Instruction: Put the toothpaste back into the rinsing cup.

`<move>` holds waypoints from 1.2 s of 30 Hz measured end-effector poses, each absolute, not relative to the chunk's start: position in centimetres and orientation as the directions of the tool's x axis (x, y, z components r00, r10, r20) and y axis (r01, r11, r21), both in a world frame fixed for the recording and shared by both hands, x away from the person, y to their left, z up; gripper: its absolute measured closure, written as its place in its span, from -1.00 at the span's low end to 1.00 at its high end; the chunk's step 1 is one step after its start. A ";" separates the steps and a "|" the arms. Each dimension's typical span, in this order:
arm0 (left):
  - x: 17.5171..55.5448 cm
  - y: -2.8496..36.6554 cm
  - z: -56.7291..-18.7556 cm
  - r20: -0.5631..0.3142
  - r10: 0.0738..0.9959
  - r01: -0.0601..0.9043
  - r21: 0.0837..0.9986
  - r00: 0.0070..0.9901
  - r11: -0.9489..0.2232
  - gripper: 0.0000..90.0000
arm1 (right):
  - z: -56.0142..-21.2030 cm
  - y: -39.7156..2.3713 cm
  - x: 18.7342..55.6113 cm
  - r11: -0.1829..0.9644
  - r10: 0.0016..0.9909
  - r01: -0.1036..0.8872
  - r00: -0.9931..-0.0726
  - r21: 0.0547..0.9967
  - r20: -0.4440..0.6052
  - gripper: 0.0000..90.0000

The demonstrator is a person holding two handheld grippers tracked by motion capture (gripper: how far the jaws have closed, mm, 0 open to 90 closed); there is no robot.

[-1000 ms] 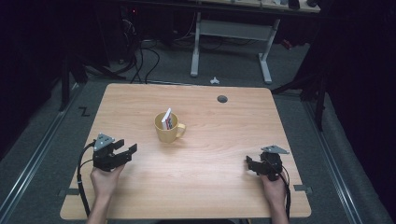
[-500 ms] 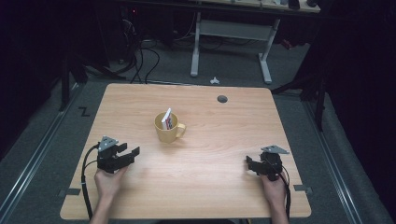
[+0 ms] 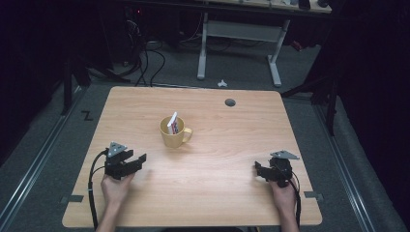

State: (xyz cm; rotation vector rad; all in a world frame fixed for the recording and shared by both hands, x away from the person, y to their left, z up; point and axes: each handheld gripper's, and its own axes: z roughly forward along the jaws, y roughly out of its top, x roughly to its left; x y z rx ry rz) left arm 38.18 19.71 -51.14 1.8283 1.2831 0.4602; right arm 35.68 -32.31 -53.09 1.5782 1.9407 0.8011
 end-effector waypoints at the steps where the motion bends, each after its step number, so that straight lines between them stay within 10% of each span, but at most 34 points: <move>1: 38.2 19.6 -51.2 -0.159 0.898 0.592 0.795 0.410 -0.130 -0.11 | -53.1 -32.3 35.7 0.150 0.981 0.680 -0.195 0.717 -0.021 -0.49; 36: 38.9 17.4 -53.6 -0.042 0.912 0.612 0.754 0.409 -0.240 -0.14 | -53.1 -32.3 35.7 0.151 0.981 0.680 -0.195 0.717 -0.021 -0.49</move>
